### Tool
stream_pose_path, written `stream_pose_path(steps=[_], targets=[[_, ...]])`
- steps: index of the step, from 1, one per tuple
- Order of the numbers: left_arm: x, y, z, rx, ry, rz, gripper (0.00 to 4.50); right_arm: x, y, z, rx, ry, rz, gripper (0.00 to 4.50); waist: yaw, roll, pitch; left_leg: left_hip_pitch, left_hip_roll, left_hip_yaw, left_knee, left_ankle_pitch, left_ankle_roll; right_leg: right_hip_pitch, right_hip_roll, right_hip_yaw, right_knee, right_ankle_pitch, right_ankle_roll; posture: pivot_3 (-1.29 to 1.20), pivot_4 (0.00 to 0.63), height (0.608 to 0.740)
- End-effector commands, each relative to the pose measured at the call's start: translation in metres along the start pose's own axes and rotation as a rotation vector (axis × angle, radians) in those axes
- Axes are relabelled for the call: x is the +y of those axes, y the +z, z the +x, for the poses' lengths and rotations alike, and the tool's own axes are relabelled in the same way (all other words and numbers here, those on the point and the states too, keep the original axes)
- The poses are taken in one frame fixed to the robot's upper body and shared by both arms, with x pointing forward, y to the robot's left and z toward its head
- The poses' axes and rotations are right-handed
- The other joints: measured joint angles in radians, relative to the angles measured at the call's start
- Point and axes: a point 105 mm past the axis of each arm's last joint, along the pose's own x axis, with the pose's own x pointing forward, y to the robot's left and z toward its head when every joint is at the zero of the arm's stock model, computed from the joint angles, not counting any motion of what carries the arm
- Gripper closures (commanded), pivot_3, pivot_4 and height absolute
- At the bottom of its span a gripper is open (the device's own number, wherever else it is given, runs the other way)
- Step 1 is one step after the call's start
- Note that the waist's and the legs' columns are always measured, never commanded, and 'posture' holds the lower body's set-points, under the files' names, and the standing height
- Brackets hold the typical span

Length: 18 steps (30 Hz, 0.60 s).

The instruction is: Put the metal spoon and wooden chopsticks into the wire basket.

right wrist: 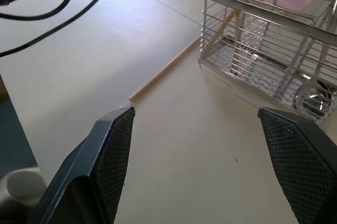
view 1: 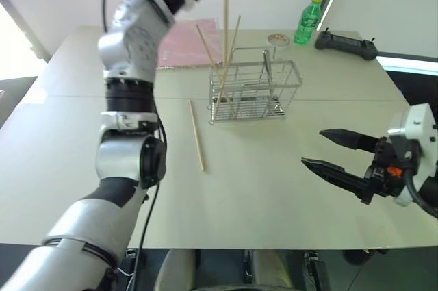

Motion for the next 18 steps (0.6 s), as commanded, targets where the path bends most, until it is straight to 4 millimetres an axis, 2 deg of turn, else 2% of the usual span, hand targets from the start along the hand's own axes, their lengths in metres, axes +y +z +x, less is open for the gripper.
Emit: stream_pose_path(steps=[1,2,5,9,11,12,18], targets=[[-0.012,-0.005,-0.001,-0.006,-0.057,0.100,4.48,0.002,0.013,-0.005,-0.067,-0.038,-0.045,0.66,0.002,0.000,0.000,0.001,0.001,-0.001,0.000,0.000,0.000,0.000,0.002,0.000,0.001,0.000,0.000,0.00,0.150,0.721],[-0.011,-0.012,-0.002,0.009,-0.056,0.105,4.48,0.002,0.014,-0.005,-0.072,-0.048,-0.043,0.66,0.003,0.000,0.000,0.001,0.003,-0.001,0.000,0.000,0.000,0.000,0.003,0.000,0.001,0.000,-0.001,0.00,0.150,0.721],[-0.007,-0.027,-0.006,0.032,-0.034,0.096,3.39,0.001,0.015,-0.007,-0.088,-0.071,-0.032,0.66,0.005,0.000,0.000,0.001,0.004,-0.002,0.000,0.000,0.000,0.000,0.005,0.000,0.002,0.000,-0.002,0.00,0.150,0.721],[-0.005,-0.029,-0.009,0.019,-0.031,0.075,1.34,0.001,0.016,-0.007,-0.093,-0.082,-0.031,0.66,0.005,0.000,0.000,0.001,0.004,-0.001,0.001,0.000,0.000,0.001,0.005,0.001,0.001,0.000,-0.002,0.00,0.150,0.721],[-0.004,-0.027,-0.011,0.003,-0.028,0.056,0.17,0.001,0.017,-0.007,-0.102,-0.086,-0.031,0.66,0.005,0.000,0.000,0.000,0.003,-0.001,0.001,0.000,0.000,0.001,0.005,0.001,0.000,0.000,-0.002,0.00,0.150,0.721],[-0.004,-0.026,-0.012,-0.001,-0.024,0.045,0.06,0.001,0.017,-0.007,-0.108,-0.090,-0.029,0.66,0.005,0.000,0.000,0.000,0.003,-0.001,0.001,0.000,0.000,0.001,0.005,0.001,0.000,0.000,-0.002,0.00,0.150,0.721],[-0.004,-0.011,-0.017,-0.011,-0.013,0.041,0.06,-0.004,0.017,-0.006,-0.119,-0.096,-0.019,0.66,0.005,0.000,0.000,0.000,0.003,-0.002,0.001,0.000,0.000,0.001,0.005,0.001,0.001,0.000,-0.002,0.00,0.150,0.721]])
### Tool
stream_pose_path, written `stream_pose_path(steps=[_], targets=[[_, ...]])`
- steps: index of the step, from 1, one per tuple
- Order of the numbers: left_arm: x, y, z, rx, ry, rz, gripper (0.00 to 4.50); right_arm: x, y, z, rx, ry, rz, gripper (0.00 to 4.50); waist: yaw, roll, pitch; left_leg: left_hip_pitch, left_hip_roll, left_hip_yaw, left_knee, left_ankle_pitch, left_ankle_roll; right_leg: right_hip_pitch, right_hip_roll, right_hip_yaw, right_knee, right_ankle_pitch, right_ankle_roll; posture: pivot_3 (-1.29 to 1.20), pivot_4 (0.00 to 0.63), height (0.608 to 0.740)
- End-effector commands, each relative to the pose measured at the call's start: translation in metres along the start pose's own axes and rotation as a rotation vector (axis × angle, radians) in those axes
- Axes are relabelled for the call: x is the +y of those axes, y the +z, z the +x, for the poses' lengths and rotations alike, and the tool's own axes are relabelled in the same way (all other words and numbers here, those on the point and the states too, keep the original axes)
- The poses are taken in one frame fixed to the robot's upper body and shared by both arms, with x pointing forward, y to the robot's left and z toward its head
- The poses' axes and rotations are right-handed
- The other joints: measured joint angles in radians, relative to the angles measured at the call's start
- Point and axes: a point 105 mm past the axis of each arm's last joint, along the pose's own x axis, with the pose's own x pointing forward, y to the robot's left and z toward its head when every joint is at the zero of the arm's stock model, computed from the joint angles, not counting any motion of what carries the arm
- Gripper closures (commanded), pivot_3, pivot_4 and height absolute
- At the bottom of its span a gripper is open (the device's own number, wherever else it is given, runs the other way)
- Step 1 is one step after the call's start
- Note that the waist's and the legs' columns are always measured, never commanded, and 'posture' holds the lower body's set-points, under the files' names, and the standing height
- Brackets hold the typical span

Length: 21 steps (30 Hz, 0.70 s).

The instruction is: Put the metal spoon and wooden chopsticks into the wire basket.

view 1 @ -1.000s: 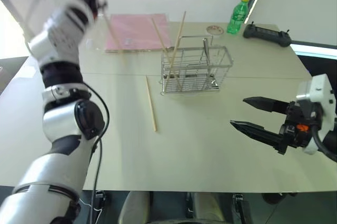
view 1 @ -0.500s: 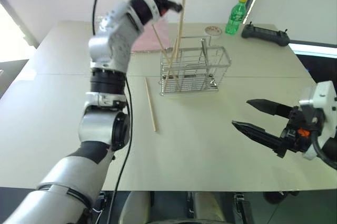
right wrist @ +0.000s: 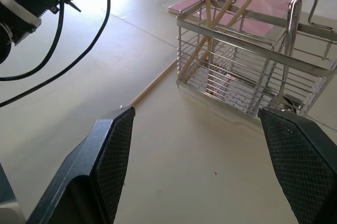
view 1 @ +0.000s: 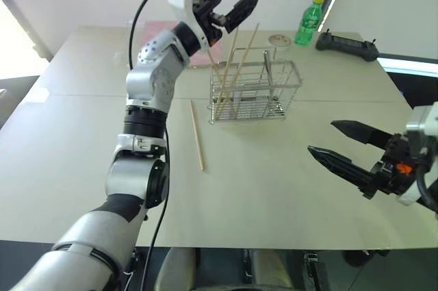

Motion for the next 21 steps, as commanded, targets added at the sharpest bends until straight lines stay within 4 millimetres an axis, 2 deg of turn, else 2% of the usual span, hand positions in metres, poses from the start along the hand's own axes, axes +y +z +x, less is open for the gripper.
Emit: stream_pose_path(steps=[1,5,9,13,16,18,21], targets=[[-0.001,0.028,-0.003,-0.059,0.003,0.025,0.06,-0.002,0.008,0.001,-0.038,0.002,-0.022,0.66,-0.001,0.000,0.000,0.000,0.000,0.000,0.000,0.000,0.000,0.000,0.000,0.000,0.000,0.000,0.000,0.00,0.150,0.721],[0.000,0.048,-0.009,-0.072,0.013,0.036,0.06,-0.004,0.009,0.006,-0.035,0.021,-0.025,0.66,-0.002,0.000,0.000,0.001,0.000,0.000,0.000,0.000,0.000,0.000,0.000,0.000,0.001,0.000,0.000,0.00,0.150,0.721],[0.006,0.084,-0.022,-0.090,0.010,0.023,0.06,-0.004,0.012,0.009,-0.033,0.043,-0.035,0.66,-0.003,0.000,0.000,0.002,0.000,0.000,0.000,0.000,0.000,0.001,0.000,0.000,0.002,0.000,0.000,0.00,0.150,0.721],[0.002,0.126,-0.041,-0.124,-0.090,-0.067,0.06,-0.003,0.014,0.011,-0.037,0.057,-0.032,0.66,-0.004,0.000,0.000,0.002,0.000,0.000,0.000,0.000,0.000,0.000,0.001,0.000,0.002,0.000,0.000,0.00,0.150,0.721],[-0.006,0.154,-0.068,-0.123,-0.221,-0.112,0.06,-0.002,0.019,0.014,-0.070,0.075,-0.029,0.66,-0.009,0.000,0.000,0.002,0.000,0.000,-0.001,0.000,0.000,0.000,0.001,0.000,0.003,0.000,0.000,0.00,0.150,0.721],[-0.004,0.155,-0.083,-0.088,-0.252,-0.119,0.06,0.001,0.022,0.016,-0.081,0.091,-0.030,0.66,-0.014,0.000,0.000,0.004,0.000,0.000,-0.001,0.000,0.000,0.001,0.000,0.000,0.004,0.000,0.000,0.00,0.150,0.721],[0.012,0.153,-0.107,-0.032,-0.210,-0.105,0.06,0.005,0.024,0.018,-0.083,0.113,-0.034,0.66,-0.016,0.001,0.000,0.007,0.000,0.000,-0.001,0.000,0.000,0.002,0.000,0.000,0.007,-0.002,-0.002,0.00,0.150,0.721]])
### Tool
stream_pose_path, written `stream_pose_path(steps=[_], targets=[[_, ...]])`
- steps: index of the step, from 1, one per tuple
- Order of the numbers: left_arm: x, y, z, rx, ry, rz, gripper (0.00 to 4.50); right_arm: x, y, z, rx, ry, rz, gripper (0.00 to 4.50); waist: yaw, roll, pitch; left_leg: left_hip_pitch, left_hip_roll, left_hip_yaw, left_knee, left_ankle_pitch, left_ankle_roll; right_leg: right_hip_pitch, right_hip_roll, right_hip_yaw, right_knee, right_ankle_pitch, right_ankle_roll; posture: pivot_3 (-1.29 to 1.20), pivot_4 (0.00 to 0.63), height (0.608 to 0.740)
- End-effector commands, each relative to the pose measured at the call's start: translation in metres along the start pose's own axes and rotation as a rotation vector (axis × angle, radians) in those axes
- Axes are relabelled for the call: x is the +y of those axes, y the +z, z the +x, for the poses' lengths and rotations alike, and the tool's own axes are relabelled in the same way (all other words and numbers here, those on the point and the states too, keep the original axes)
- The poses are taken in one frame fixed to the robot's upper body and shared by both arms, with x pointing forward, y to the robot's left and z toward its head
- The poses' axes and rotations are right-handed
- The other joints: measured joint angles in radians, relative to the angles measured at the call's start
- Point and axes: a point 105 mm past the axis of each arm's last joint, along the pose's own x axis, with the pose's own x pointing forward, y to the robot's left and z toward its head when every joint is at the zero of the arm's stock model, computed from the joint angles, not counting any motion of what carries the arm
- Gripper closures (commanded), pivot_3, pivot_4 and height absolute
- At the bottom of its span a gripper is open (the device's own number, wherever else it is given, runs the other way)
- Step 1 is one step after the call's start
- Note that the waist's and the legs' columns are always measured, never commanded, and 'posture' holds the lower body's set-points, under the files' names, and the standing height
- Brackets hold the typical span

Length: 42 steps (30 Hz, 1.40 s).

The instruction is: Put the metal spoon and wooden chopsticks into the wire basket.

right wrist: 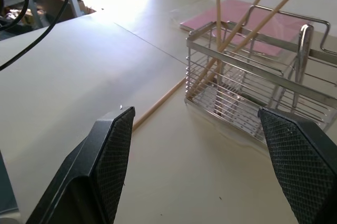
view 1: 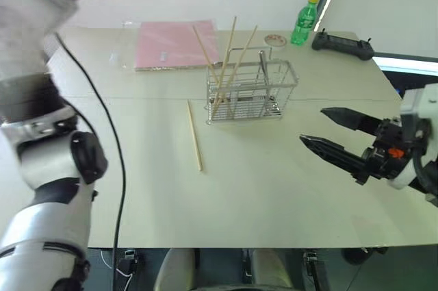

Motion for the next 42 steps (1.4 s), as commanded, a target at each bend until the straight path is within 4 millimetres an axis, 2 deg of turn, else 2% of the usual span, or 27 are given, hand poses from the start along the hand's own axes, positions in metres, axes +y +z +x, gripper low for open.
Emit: stream_pose_path(steps=[1,4,6,7,11,14,19,21,29,32,36,39,42], targets=[[0.006,0.007,-0.021,0.018,0.027,0.018,0.06,0.006,0.009,0.002,-0.030,0.030,-0.023,0.66,-0.001,0.000,0.000,0.001,0.000,0.000,0.000,0.000,0.000,0.000,0.000,0.000,0.001,0.000,-0.001,0.00,0.150,0.721],[0.036,0.017,-0.048,-0.035,0.187,-0.036,0.06,0.010,0.011,0.005,-0.036,0.046,-0.031,0.66,-0.001,-0.001,0.001,0.001,0.000,-0.001,0.001,0.000,-0.001,-0.001,0.000,0.000,0.003,0.000,-0.002,0.00,0.150,0.721],[0.047,0.017,-0.057,-0.047,0.253,-0.053,0.06,0.012,0.012,0.006,-0.040,0.051,-0.035,0.66,-0.007,-0.001,0.001,0.001,0.001,-0.001,0.001,0.000,-0.001,-0.001,0.000,0.000,0.004,0.000,-0.002,0.00,0.150,0.721],[0.055,0.011,-0.060,-0.025,0.310,-0.045,0.06,0.012,0.012,0.007,-0.041,0.051,-0.035,0.66,-0.009,-0.001,0.001,0.001,0.001,-0.001,0.001,0.000,-0.001,0.000,0.000,0.000,0.004,0.000,-0.002,0.00,0.150,0.721],[0.081,-0.040,-0.060,0.182,0.547,-0.046,0.06,0.011,0.012,0.008,-0.039,0.052,-0.036,0.66,-0.008,-0.002,0.000,0.001,0.000,0.000,0.001,0.000,-0.001,0.000,-0.002,0.000,0.003,0.000,-0.002,0.00,0.150,0.721],[0.099,-0.081,-0.069,0.344,0.734,-0.008,0.06,0.011,0.012,0.008,-0.038,0.053,-0.033,0.66,-0.010,-0.002,0.000,0.000,-0.001,0.000,0.001,0.000,-0.001,0.000,-0.004,0.000,0.003,0.000,-0.001,0.00,0.150,0.721],[0.116,-0.111,-0.086,0.489,0.914,0.046,0.06,0.009,0.011,0.006,-0.034,0.051,-0.031,0.66,-0.017,-0.005,0.002,-0.001,0.000,0.001,-0.001,0.000,-0.001,-0.003,-0.002,0.001,0.004,0.000,-0.001,0.00,0.150,0.721],[0.115,-0.122,-0.088,0.551,0.928,0.037,0.06,0.009,0.010,0.006,-0.031,0.053,-0.029,0.66,-0.015,-0.005,0.002,0.000,0.000,0.001,-0.002,0.000,-0.001,-0.004,-0.001,0.001,0.005,0.000,-0.001,0.00,0.150,0.721],[0.091,-0.179,-0.089,0.794,0.871,-0.168,0.06,0.008,0.006,0.004,-0.016,0.051,-0.024,0.66,-0.012,-0.005,0.002,0.000,0.000,0.001,0.000,0.000,-0.001,-0.002,-0.002,0.001,0.004,0.000,-0.001,0.00,0.150,0.721],[0.082,-0.193,-0.090,0.848,0.839,-0.222,0.06,0.008,0.007,0.003,-0.018,0.053,-0.016,0.66,-0.012,-0.005,0.002,0.000,0.000,0.001,0.000,0.000,-0.001,-0.002,-0.002,0.001,0.004,0.000,-0.001,0.00,0.150,0.721],[0.080,-0.212,-0.094,0.904,0.876,-0.263,0.06,0.009,0.005,0.003,-0.020,0.049,-0.012,0.66,-0.012,-0.005,0.002,0.000,0.000,0.000,-0.001,0.000,-0.001,-0.003,-0.001,0.001,0.004,0.000,-0.001,0.00,0.150,0.721],[0.079,-0.228,-0.090,0.931,0.895,-0.277,0.06,0.012,0.003,0.003,-0.020,0.050,-0.008,0.66,-0.010,-0.005,0.002,0.000,0.000,0.000,0.000,0.000,-0.001,-0.002,-0.002,0.001,0.004,0.000,-0.001,0.00,0.150,0.721],[0.072,-0.246,-0.075,0.950,0.865,-0.313,0.06,0.015,-0.001,0.003,-0.008,0.056,-0.008,0.66,-0.008,-0.006,0.002,0.000,0.000,0.000,0.000,0.000,-0.001,-0.002,-0.002,0.001,0.004,0.000,-0.001,0.00,0.150,0.721]])
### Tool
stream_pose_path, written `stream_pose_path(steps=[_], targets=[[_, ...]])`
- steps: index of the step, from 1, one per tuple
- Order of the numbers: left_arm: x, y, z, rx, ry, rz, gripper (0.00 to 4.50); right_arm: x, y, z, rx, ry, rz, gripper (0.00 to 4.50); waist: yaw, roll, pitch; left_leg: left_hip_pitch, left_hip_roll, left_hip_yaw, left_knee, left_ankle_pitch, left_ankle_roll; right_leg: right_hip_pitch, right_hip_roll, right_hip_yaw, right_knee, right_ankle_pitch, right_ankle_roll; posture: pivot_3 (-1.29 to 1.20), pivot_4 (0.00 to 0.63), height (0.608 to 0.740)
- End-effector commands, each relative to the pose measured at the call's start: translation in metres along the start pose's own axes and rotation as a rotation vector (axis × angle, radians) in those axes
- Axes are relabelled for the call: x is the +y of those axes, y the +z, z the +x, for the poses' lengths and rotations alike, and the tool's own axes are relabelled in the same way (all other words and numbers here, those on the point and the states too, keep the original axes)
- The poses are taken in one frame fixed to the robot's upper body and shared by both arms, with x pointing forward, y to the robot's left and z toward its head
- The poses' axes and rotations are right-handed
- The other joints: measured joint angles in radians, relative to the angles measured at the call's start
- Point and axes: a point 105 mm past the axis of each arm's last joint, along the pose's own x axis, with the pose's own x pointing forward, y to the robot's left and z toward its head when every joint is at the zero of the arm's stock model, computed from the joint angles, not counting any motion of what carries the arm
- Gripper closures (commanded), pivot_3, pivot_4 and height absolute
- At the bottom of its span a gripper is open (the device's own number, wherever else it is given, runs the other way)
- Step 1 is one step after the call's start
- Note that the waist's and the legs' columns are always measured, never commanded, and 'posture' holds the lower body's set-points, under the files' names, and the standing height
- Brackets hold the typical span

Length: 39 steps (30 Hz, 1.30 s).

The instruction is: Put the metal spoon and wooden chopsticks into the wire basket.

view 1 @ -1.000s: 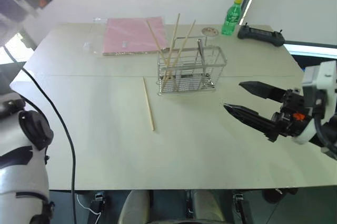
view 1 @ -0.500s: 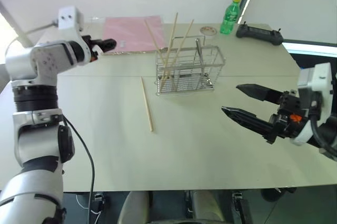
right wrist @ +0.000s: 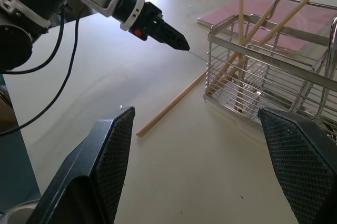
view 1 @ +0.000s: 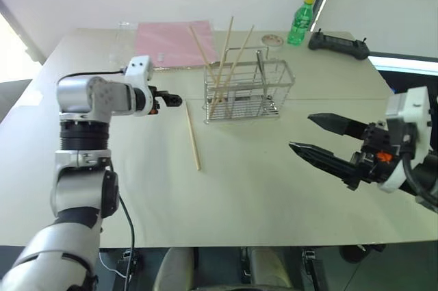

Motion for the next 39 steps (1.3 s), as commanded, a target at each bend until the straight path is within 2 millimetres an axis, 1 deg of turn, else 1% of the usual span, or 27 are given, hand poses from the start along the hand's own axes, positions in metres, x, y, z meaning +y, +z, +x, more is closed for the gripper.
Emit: stream_pose_path(steps=[1,5,7,10,12,16,20,24,27,28,29,30,32,33,34,36,39], targets=[[-0.019,0.003,0.011,0.002,-0.023,0.025,0.06,0.006,0.006,-0.003,-0.030,0.009,-0.042,0.66,0.000,0.000,0.000,0.000,0.000,0.000,0.000,0.000,0.000,0.000,0.000,0.000,0.000,0.000,0.000,0.00,0.150,0.721],[-0.032,-0.006,0.027,0.041,-0.027,0.042,0.06,0.008,0.006,-0.003,-0.032,0.010,-0.046,0.66,-0.003,0.000,0.000,0.000,0.000,0.000,0.000,0.000,0.000,0.000,0.000,0.000,0.000,0.000,0.000,0.00,0.150,0.721],[-0.032,-0.011,0.035,0.062,-0.009,0.046,0.06,0.008,0.007,-0.003,-0.035,0.008,-0.047,0.66,-0.003,0.000,0.000,0.000,0.000,0.000,0.000,0.000,0.000,-0.001,0.000,0.000,0.000,0.000,0.000,0.00,0.150,0.721],[-0.026,-0.014,0.044,0.081,0.040,0.022,0.06,0.009,0.007,-0.004,-0.039,-0.004,-0.043,0.66,-0.002,0.000,0.000,0.000,0.000,0.000,0.000,0.000,0.000,-0.001,0.001,0.000,0.000,0.000,0.000,0.00,0.150,0.721],[-0.022,-0.011,0.045,0.070,0.064,0.014,0.06,0.009,0.006,-0.005,-0.038,-0.014,-0.041,0.66,-0.002,0.000,0.000,0.000,0.000,0.000,0.000,0.000,0.000,0.000,0.000,0.000,0.000,0.000,0.000,0.00,0.150,0.721],[-0.020,-0.003,0.044,0.052,0.072,0.009,0.06,0.009,0.004,-0.007,-0.041,-0.035,-0.034,0.66,-0.002,0.000,0.000,0.000,0.000,0.000,0.000,0.000,0.000,0.000,0.000,0.000,0.000,0.000,0.000,0.00,0.150,0.721],[-0.016,-0.005,0.047,0.063,0.108,0.023,0.06,0.010,0.003,-0.008,-0.050,-0.047,-0.032,0.66,-0.003,0.000,0.000,0.000,0.000,0.000,0.000,0.000,0.000,0.000,0.000,0.000,0.000,0.000,0.000,0.00,0.150,0.721],[-0.018,-0.009,0.057,0.083,0.121,0.042,0.06,0.009,0.004,-0.007,-0.064,-0.059,-0.031,0.66,-0.002,0.000,0.000,0.001,0.000,0.000,0.000,0.000,0.000,0.000,0.000,0.000,0.000,0.000,0.000,0.00,0.150,0.721],[-0.016,-0.012,0.061,0.101,0.144,0.058,0.06,0.008,0.004,-0.006,-0.069,-0.062,-0.033,0.66,-0.001,0.000,-0.001,0.001,0.000,0.000,0.000,0.000,0.000,0.001,0.000,0.000,0.000,0.000,0.000,0.00,0.150,0.721],[-0.015,-0.013,0.062,0.105,0.152,0.062,0.58,0.008,0.005,-0.006,-0.073,-0.065,-0.032,0.66,-0.001,0.000,-0.001,0.001,0.000,0.000,0.000,0.000,0.000,0.001,0.000,0.000,0.000,0.000,0.000,0.00,0.150,0.721],[-0.015,-0.013,0.063,0.106,0.156,0.067,0.87,0.008,0.005,-0.006,-0.076,-0.068,-0.030,0.66,-0.001,0.001,-0.001,0.001,0.000,0.000,0.000,0.000,0.000,0.001,0.000,0.000,0.000,0.000,0.000,0.00,0.150,0.721],[-0.015,-0.013,0.064,0.107,0.158,0.072,1.35,0.008,0.005,-0.006,-0.078,-0.070,-0.030,0.66,-0.001,0.001,-0.001,0.001,0.000,0.000,0.000,0.000,0.000,0.001,0.000,0.000,0.000,0.000,0.000,0.00,0.150,0.721],[-0.015,-0.014,0.065,0.113,0.159,0.074,2.36,0.008,0.005,-0.006,-0.079,-0.072,-0.029,0.66,0.001,0.002,-0.001,0.001,0.000,0.000,0.000,0.000,0.000,0.001,0.000,0.000,0.000,0.000,0.000,0.00,0.150,0.721],[-0.015,-0.014,0.065,0.118,0.160,0.074,2.97,0.008,0.005,-0.006,-0.079,-0.073,-0.029,0.66,0.002,0.002,-0.001,0.001,0.000,0.000,0.000,0.000,0.000,0.001,0.000,0.000,0.000,0.000,0.000,0.00,0.150,0.721],[-0.015,-0.015,0.066,0.123,0.157,0.074,3.37,0.008,0.005,-0.006,-0.079,-0.074,-0.029,0.66,0.004,0.002,-0.001,0.001,0.000,0.000,0.000,0.000,0.000,0.001,0.000,0.000,0.000,0.000,0.000,0.00,0.150,0.721],[-0.016,-0.016,0.066,0.130,0.151,0.075,4.38,0.008,0.006,-0.006,-0.079,-0.074,-0.029,0.66,0.012,0.002,-0.001,0.001,0.000,0.000,0.000,0.000,0.000,0.001,0.000,0.000,-0.001,0.000,0.000,0.00,0.150,0.721],[-0.017,-0.019,0.067,0.145,0.142,0.069,4.38,0.008,0.006,-0.007,-0.077,-0.076,-0.028,0.66,0.023,0.002,-0.001,0.001,0.000,0.001,0.000,0.000,0.000,0.001,0.000,0.000,-0.002,0.000,0.000,0.00,0.150,0.721]])
